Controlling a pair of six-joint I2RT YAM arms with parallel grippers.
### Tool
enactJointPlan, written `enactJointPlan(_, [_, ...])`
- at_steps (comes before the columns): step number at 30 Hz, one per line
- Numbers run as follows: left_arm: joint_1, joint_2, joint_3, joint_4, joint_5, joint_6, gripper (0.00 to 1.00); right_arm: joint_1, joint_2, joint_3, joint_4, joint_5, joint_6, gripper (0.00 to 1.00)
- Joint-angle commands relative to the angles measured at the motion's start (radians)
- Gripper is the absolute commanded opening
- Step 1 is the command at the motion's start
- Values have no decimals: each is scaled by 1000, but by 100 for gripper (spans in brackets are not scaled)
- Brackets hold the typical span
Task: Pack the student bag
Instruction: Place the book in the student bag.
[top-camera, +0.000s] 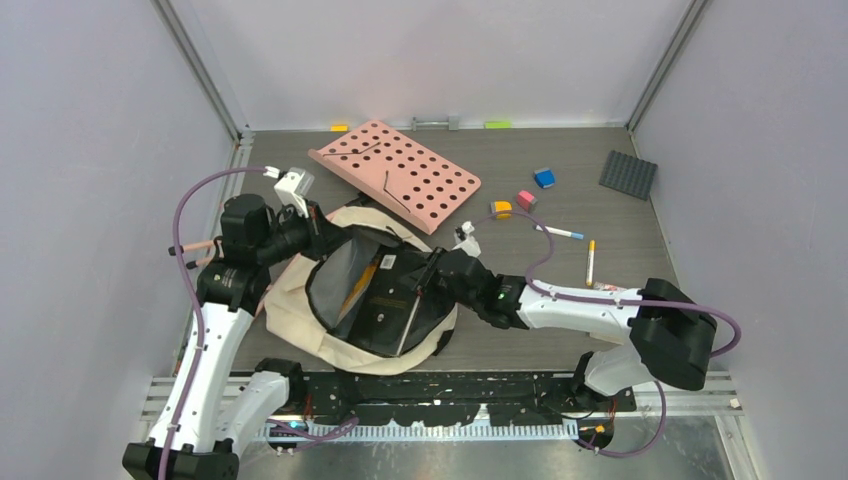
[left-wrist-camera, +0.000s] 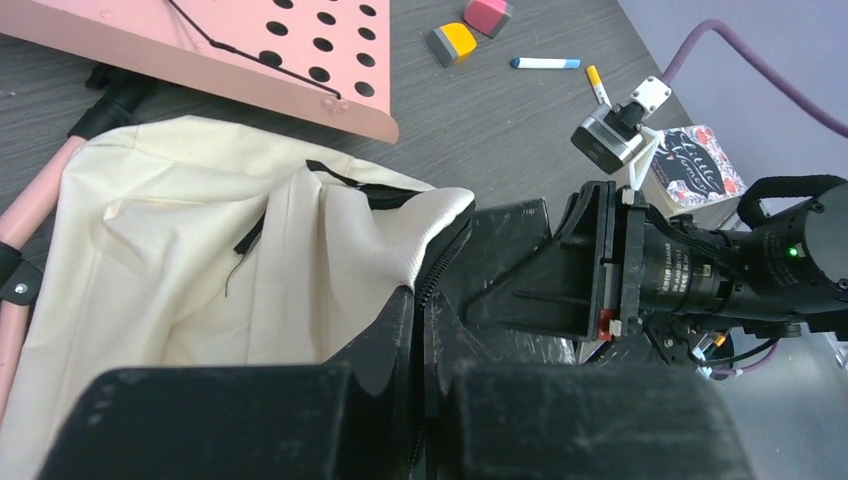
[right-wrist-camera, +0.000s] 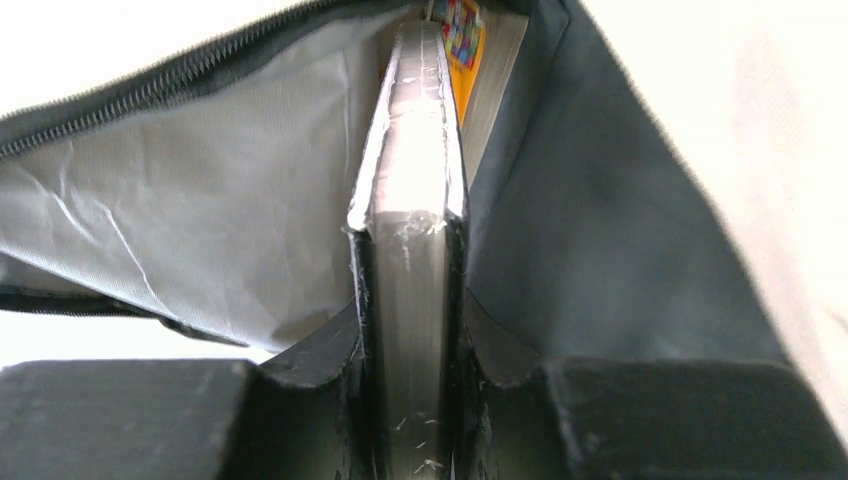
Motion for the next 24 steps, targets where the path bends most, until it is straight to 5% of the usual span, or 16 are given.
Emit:
enactJointPlan(1, [-6, -22, 2, 87, 32, 8, 0, 3, -36, -33, 319, 194, 131, 1])
enactJointPlan(11, [-8, -21, 2, 85, 34, 12, 0, 12, 106, 8, 566, 253, 213, 1])
enactJointPlan(24, [-9, -23, 1, 82, 31, 16, 0, 142, 360, 132, 535, 483, 240, 1])
